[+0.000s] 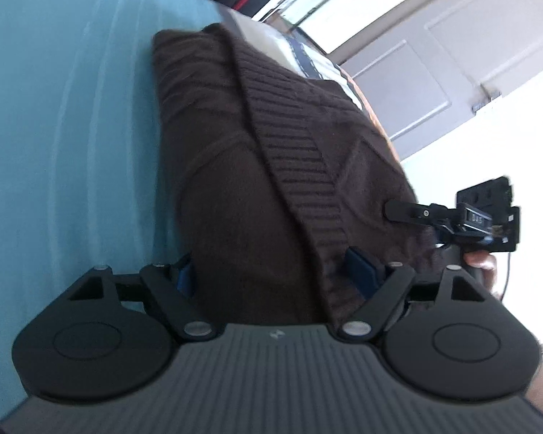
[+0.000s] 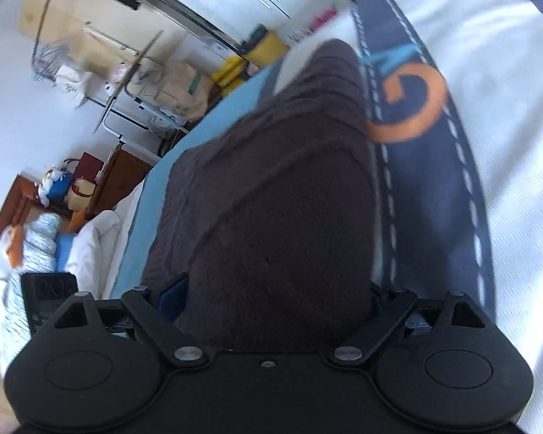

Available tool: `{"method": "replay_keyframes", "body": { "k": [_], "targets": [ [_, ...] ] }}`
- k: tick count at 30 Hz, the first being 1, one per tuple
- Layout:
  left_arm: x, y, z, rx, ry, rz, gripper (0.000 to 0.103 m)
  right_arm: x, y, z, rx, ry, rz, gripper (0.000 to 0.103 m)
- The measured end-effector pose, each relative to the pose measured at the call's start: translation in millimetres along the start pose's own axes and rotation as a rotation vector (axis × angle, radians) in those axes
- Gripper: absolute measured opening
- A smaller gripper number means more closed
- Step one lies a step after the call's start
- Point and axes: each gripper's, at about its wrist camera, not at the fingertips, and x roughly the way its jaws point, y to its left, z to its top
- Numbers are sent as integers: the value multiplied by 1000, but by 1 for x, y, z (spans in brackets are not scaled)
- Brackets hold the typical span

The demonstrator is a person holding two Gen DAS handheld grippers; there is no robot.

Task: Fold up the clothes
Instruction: 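Grasp the folded sweater end with the right gripper while the left gripper grasps beside it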

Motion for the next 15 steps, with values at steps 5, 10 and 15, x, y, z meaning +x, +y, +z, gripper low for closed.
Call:
{"method": "replay_keyframes", "body": {
  "k": [5,10,15],
  "targets": [
    [-7,-24,4,83,-76,-58,42,-9,41,-3,-210,-38,-62,56],
    [-17,-50,1,165,-102,-56,40,-17,77,-10,-315,-118,-19,55],
    [-35,-59,-2,146,-141,-115,38,-31,99,-11,-308,-149,-20,52]
  ]
}}
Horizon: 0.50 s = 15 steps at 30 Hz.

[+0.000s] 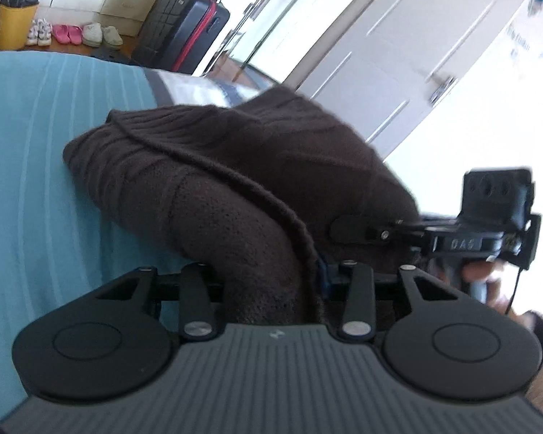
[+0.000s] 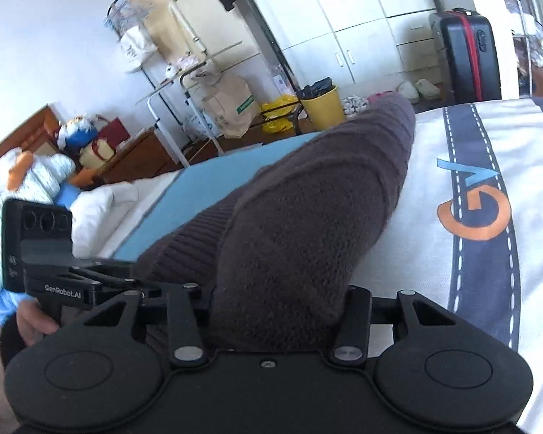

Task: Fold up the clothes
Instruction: 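Grasp the folded sweater end with the right gripper while the left gripper grasps beside it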

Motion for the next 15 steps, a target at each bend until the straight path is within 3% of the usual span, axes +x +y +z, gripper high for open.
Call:
{"method": "replay_keyframes", "body": {
  "k": [2,5,9,11,12,13,15],
  "targets": [
    [-19,-8,9,16,-24,-26,38,-14,7,4,16,-39,42,52],
    [-42,-21,30,70,-30,27,39,-18,3,12,64,-79,103,52],
    [-20,6,27,54,84,188,46,23,-30,7,123,0,-15,62],
    [0,38,15,-38,167,247,49,44,-53,-5,190,79,-81,68],
    [7,54,9,-87,186,243,60,47,-64,-9,238,94,-70,76],
    [10,70,7,-158,197,200,66,44,-75,-11,291,91,-30,77],
    [8,96,7,-351,193,92,67,40,-95,-14,401,105,50,79]
  ]
}}
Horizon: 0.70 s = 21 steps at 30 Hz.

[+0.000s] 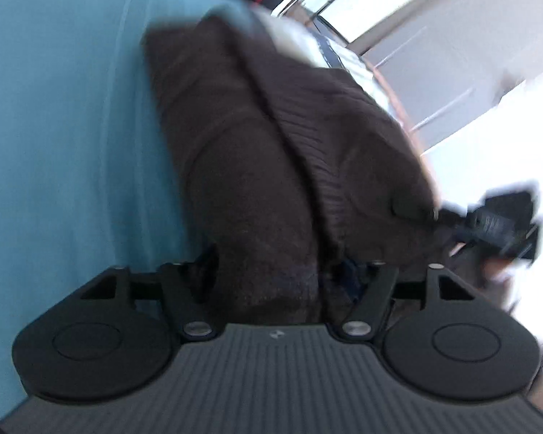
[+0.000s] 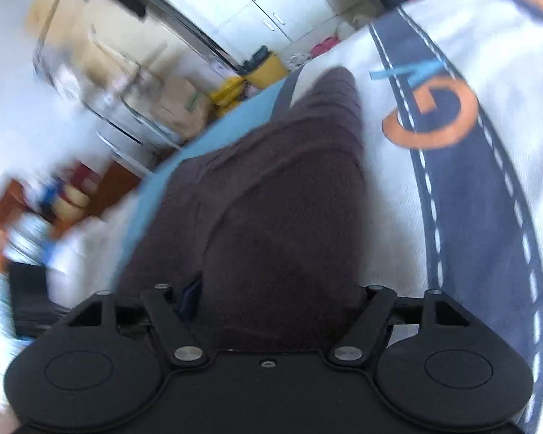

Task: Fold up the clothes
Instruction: 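Grasp the folded sweater end with the right gripper while the left gripper grasps beside it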

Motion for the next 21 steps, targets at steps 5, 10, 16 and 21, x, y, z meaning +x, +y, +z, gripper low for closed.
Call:
{"method": "replay_keyframes", "body": {
  "k": [5,10,16,21],
  "targets": [
    [2,5,4,11,50,-40,67,-11,-19,-2,75,123,110,83],
    [8,-23,-1,144,2,35,54,9,3,-13,-56,107,88,90],
    [-10,-52,-19,295,-119,101,33,-1,49,-23,-253,-36,-16,49],
    [-32,-74,-26,349,-165,112,33,-34,91,-31,-388,-97,-30,47]
  ]
}}
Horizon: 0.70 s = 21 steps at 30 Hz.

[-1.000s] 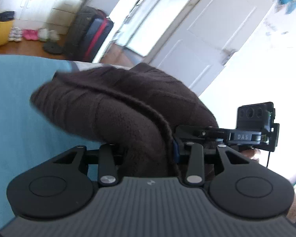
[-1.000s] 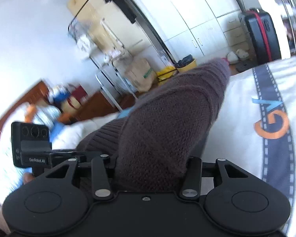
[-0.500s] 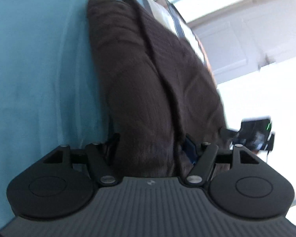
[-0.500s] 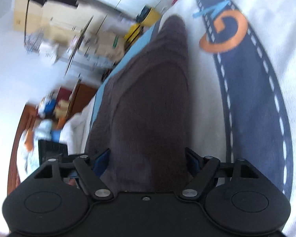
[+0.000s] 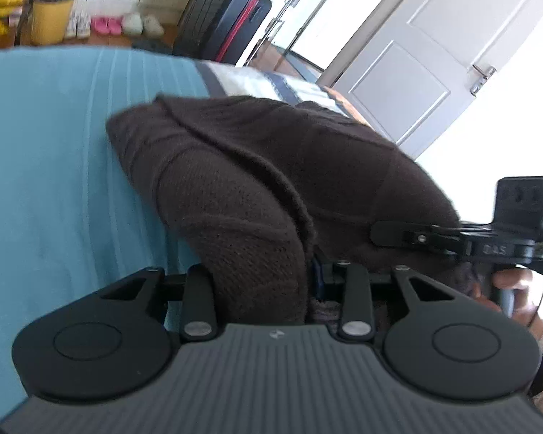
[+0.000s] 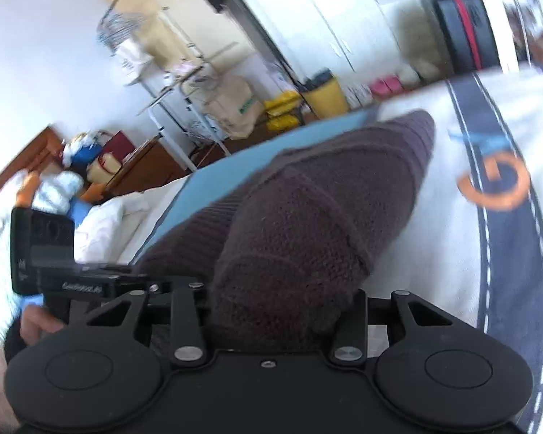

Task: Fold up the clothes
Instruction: 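Grasp the folded sweater end with the right gripper while the left gripper grasps beside it, then lift the sweater with both grippers and carry it onto the white towel stack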

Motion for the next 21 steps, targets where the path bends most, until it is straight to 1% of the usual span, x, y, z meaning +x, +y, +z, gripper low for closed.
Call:
{"method": "replay_keyframes", "body": {
  "k": [4,6,8,10,13,15,17,21],
  "targets": [
    [-29,-5,6,7,-57,-9,33,-18,32,3,-77,-32,-17,47],
    [-45,-12,2,8,-88,-3,33,-24,47,7,-93,-49,-16,47],
    [-62,-13,1,-15,-116,-5,33,-28,61,11,-103,-67,-5,47],
    [-84,-8,2,-52,-132,-19,33,-31,77,15,-121,-80,5,47],
    [-123,-1,-2,-51,-160,-9,33,-26,111,22,-164,-83,32,47],
    [-154,7,-4,-50,-174,18,33,-18,134,30,-185,-81,57,47],
    [-188,18,-3,-57,-195,54,33,0,161,38,-212,-76,96,47],
    [-260,54,7,-43,-240,181,33,48,212,56,-229,-59,185,47]
  ]
}}
